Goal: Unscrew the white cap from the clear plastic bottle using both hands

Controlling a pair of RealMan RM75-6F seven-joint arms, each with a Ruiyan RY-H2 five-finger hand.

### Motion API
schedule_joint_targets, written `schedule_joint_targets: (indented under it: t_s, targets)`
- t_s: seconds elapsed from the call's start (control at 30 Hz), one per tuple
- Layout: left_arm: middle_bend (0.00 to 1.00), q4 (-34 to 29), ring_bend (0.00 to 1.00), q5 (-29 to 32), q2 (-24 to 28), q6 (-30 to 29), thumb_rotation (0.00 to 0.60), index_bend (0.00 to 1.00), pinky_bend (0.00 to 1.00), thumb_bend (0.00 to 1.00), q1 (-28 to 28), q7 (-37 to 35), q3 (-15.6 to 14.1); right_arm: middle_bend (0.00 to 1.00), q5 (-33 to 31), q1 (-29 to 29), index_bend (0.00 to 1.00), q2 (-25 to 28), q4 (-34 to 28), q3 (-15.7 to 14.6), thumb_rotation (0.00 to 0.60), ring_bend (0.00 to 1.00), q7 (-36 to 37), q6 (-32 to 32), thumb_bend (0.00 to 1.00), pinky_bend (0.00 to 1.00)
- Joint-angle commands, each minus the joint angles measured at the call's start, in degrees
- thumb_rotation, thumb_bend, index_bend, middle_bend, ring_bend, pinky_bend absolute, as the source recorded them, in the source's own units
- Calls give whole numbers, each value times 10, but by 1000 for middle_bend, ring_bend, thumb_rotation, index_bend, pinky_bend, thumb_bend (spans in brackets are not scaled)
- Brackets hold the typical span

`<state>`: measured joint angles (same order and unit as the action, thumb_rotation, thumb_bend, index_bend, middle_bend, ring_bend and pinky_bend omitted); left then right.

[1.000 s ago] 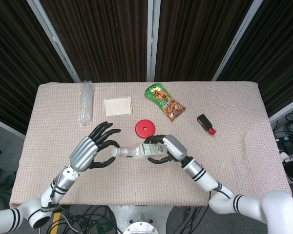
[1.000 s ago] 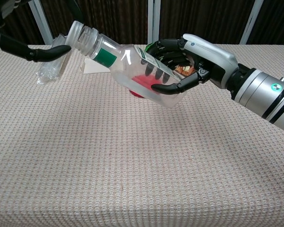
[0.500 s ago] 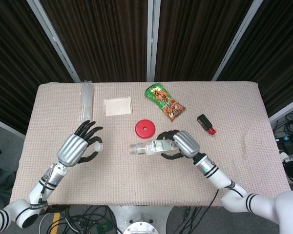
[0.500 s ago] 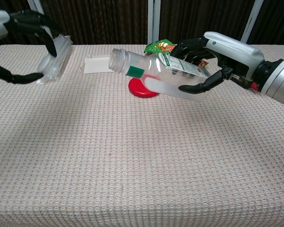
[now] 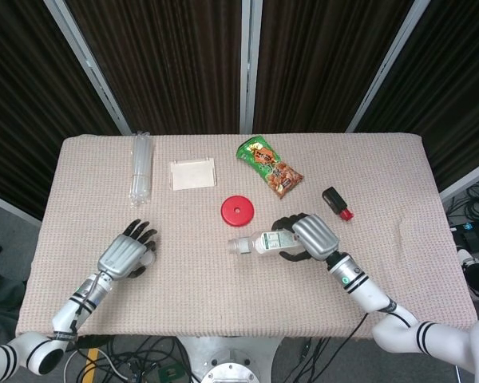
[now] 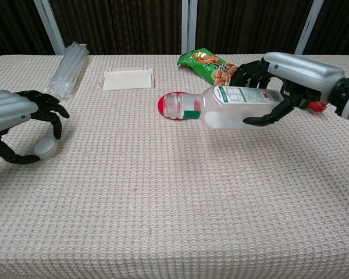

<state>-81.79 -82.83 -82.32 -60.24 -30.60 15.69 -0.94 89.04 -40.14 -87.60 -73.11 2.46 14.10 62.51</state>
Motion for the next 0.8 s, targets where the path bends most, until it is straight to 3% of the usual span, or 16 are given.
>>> schedule_joint_targets:
  t_s: [0.03, 0.13, 0.3, 0.33, 0.53, 0.8]
  targets:
    - [139, -14, 0, 1, 7, -39, 600, 211, 0, 68, 14, -14, 15, 495, -5, -3, 565, -11, 11, -4, 600, 384, -32, -19, 416, 485]
    - [139, -32, 0, 1, 23, -67, 600, 193, 0, 58, 26, -40, 26, 435, -15, -5, 458, -22, 21, -7, 600, 308, -69, -39, 406, 410]
    - [139, -58, 0, 2, 59, -111, 600, 186, 0, 49, 47, -88, 42, 173, -47, -7, 49, -19, -2, -14, 600, 44, -122, -91, 320, 138]
    - [138, -60, 0, 6, 67, -119, 600, 186, 0, 46, 53, -93, 45, 136, -51, -5, 17, -15, -11, -13, 600, 19, -131, -92, 311, 103]
    - [137, -52, 0, 54, 99, -152, 600, 187, 0, 36, 93, -117, 60, 62, -41, 28, 0, 29, -62, -6, 600, 0, -137, -22, 297, 47]
    - [138, -24, 0, 92, 118, -205, 600, 191, 0, 36, 168, -152, 50, 117, -58, 140, 0, 152, -143, -9, 600, 0, -152, 130, 302, 55]
